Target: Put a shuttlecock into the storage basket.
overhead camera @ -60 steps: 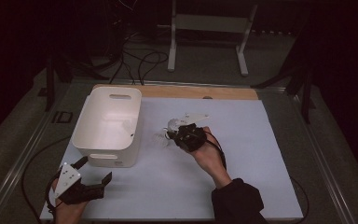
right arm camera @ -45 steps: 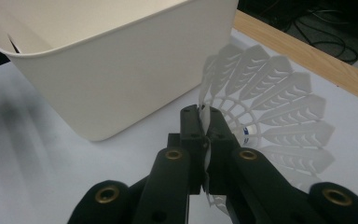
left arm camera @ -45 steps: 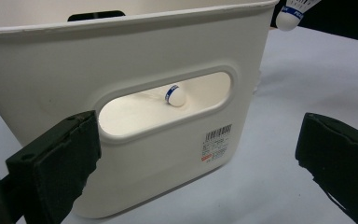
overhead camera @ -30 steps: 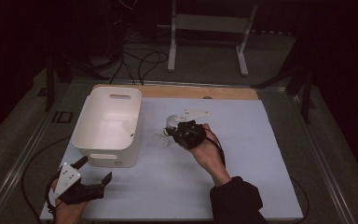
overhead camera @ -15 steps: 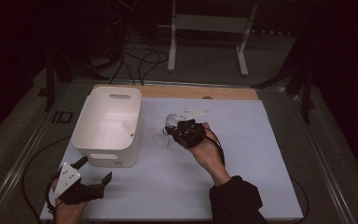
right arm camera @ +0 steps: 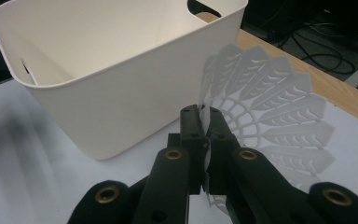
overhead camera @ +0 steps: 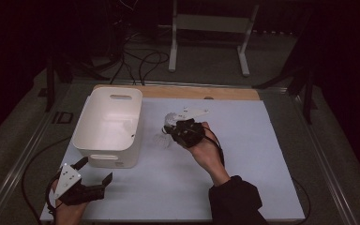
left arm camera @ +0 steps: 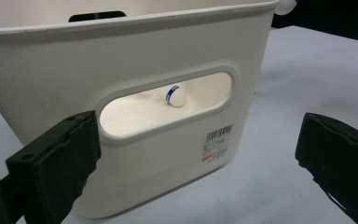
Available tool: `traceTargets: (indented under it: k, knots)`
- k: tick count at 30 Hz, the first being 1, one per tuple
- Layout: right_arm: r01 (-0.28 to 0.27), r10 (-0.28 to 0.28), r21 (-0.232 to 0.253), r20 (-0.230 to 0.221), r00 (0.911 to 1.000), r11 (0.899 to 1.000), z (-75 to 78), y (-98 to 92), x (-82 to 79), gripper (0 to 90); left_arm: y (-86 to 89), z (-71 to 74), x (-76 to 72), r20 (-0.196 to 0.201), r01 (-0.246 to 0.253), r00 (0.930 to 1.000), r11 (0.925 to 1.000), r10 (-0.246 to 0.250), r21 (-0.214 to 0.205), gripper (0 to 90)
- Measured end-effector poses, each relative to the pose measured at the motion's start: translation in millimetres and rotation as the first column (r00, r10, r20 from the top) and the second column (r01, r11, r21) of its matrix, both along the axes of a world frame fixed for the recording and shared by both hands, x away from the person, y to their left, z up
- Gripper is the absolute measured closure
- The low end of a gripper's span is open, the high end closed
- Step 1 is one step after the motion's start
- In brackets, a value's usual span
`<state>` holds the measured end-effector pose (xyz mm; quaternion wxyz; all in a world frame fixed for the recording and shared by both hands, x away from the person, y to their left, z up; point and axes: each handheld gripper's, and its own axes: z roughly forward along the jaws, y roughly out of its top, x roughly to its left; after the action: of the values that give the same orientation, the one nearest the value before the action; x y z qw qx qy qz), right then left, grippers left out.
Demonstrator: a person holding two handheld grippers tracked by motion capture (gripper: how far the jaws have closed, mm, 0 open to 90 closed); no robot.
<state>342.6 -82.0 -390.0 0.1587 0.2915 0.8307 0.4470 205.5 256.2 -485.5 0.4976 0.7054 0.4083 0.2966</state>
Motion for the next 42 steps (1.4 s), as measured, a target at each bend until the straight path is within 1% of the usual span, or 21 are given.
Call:
traceTargets:
  k: [9,19,21,24,26,38,42]
  knots:
    - [-0.005,0.005,0.018,0.005,1.0000,1.000,6.3,5.4,-0.6,88.4,0.2,0.1,-0.1,-0.001,-0.002,1.0000,1.0000,0.002,-0.001,0.8]
    - [-0.010,0.009,0.020,0.011,0.9999,1.000,8.2,7.8,0.7,88.4,0.1,0.1,0.0,0.000,-0.001,1.0000,1.0000,0.001,-0.001,0.8]
    - [-0.010,0.010,0.014,0.013,0.9999,1.000,9.0,7.7,1.1,88.4,0.2,0.1,0.0,-0.001,0.000,1.0000,1.0000,0.000,0.000,0.8]
    - [-0.004,0.004,0.024,0.008,1.0000,1.000,10.2,8.4,1.3,88.4,0.2,0.0,0.1,0.000,-0.001,1.0000,1.0000,0.001,-0.001,0.8]
    - [-0.007,0.007,0.023,0.016,0.9999,1.000,10.9,8.6,2.0,88.4,0.1,0.0,0.1,0.000,0.000,1.0000,1.0000,0.000,-0.001,0.8]
    - [-0.007,0.007,0.035,0.018,0.9998,0.999,14.4,12.2,2.7,88.4,0.2,0.0,0.1,0.000,-0.001,1.0000,1.0000,0.001,-0.002,0.8]
    - [-0.013,0.012,0.037,0.027,0.9996,0.999,16.3,12.9,2.9,88.4,0.3,0.0,0.1,0.000,0.000,1.0000,1.0000,0.000,-0.002,0.8]
